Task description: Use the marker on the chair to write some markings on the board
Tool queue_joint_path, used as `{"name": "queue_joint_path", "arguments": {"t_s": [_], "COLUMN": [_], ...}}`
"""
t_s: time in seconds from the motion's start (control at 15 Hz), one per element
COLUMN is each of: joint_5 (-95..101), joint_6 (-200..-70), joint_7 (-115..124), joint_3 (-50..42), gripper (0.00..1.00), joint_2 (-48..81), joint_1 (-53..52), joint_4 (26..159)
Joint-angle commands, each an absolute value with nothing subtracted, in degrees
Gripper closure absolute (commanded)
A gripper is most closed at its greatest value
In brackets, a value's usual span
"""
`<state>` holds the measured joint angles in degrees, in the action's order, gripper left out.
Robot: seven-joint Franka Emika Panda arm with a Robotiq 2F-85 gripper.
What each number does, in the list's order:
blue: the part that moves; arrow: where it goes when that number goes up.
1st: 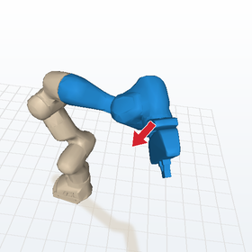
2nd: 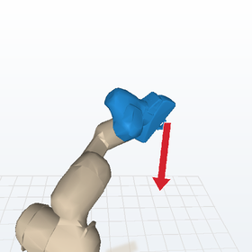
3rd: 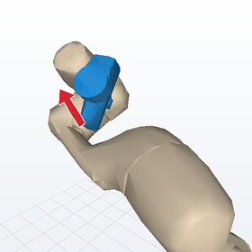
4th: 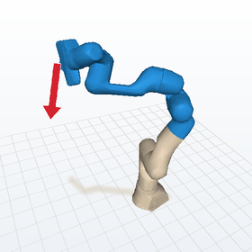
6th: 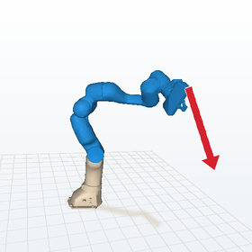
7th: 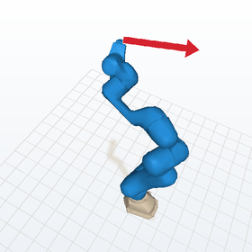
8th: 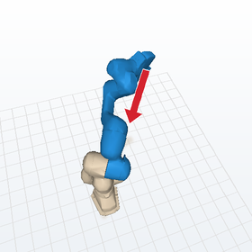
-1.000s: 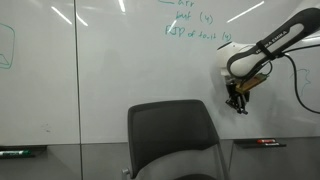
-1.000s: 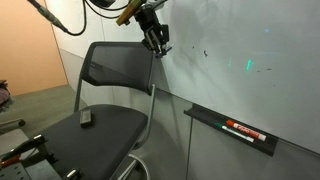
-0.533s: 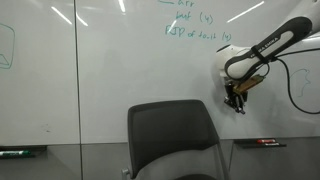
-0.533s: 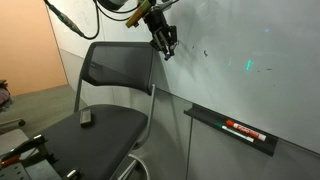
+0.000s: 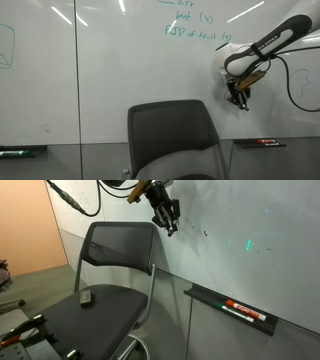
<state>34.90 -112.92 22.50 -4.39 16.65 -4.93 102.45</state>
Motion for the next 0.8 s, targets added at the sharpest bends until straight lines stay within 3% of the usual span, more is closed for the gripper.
{"name": "queue_joint_path", "arguments": {"t_s": [0.0, 0.27, 0.73], "joint_5": [34.4, 34.4, 34.1], "joint_6": [-104.8, -100.6, -110.3], "joint_7": [21.9, 21.6, 21.1], "joint_3": [-4.4, -4.4, -4.6], "gripper": [0.93, 0.93, 0.93], "joint_2": [16.3, 16.5, 19.7], "joint_1": [-4.8, -4.0, -1.2], "joint_4": [101.7, 101.9, 103.0]}}
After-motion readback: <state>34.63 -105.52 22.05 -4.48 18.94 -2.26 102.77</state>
